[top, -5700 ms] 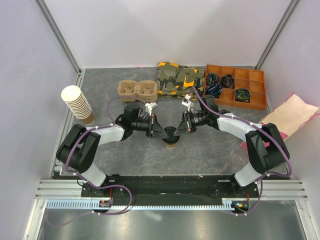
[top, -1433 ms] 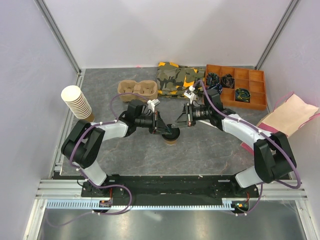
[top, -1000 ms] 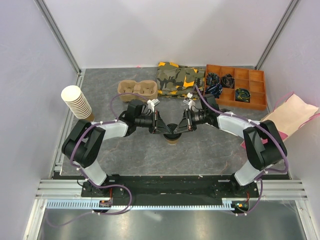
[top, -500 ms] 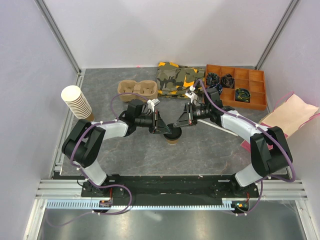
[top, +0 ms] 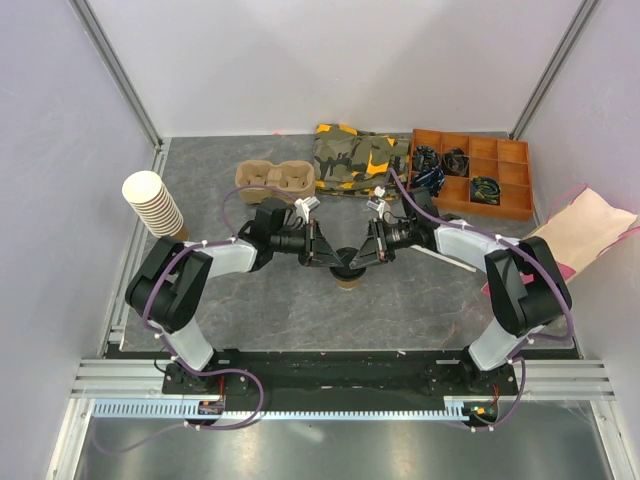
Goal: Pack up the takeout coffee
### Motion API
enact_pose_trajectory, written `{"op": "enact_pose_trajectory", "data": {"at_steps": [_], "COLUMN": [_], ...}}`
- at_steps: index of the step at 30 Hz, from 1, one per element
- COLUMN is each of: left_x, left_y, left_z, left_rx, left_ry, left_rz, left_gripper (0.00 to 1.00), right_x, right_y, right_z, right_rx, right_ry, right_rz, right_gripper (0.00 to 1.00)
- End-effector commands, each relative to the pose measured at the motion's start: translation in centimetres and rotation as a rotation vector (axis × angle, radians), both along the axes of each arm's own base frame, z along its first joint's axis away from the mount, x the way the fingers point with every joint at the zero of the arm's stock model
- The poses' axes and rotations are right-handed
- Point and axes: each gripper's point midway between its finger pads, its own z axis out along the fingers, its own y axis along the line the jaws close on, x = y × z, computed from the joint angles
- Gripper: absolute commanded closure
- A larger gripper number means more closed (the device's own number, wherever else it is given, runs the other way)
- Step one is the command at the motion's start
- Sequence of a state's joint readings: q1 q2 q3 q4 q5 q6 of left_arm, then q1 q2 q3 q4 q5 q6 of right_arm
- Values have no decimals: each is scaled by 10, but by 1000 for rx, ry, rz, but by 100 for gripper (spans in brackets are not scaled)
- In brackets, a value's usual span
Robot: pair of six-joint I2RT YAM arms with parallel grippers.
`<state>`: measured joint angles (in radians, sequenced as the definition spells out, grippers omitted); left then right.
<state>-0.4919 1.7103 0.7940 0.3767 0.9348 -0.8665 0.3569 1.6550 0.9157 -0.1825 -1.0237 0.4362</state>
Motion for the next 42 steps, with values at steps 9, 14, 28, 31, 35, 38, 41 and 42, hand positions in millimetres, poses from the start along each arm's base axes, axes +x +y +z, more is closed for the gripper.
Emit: {"op": "enact_pose_trajectory", "data": {"at_steps": [9, 14, 28, 31, 35, 38, 41, 42], "left_x": [9, 9, 8, 8, 8, 8, 8, 8], "left_y": [4, 3, 4, 5, 5, 5, 6, 6], "left_z": [-22, -21, -29, -31, -31, -27, -25, -26], "left_rx": [70, 67, 87, 92, 91, 88, 93, 96], "left_ry": [34, 34, 53, 53, 52, 42, 32, 36], "left_rz": [37, 33, 36, 37, 35, 37, 43, 44], "left_gripper": [87, 87, 87, 87, 87, 87, 87, 87], "right_x": [-14, -17, -13, -11, -12, -4, 14, 19], "right_y": [3, 2, -20, -19, -13, -8, -12, -14], "right_z": [69, 67, -54, -41, -19, 13, 44, 58], "right_rx": [87, 55, -268, -251, -188, -137, -177, -187], "right_ry": [-159, -187, -58, -94, -122, -197, -322, -364], "right_rz": [69, 69, 57, 59, 74, 63, -19, -44], "right_gripper": [91, 91, 94, 94, 94, 93, 90, 88]}}
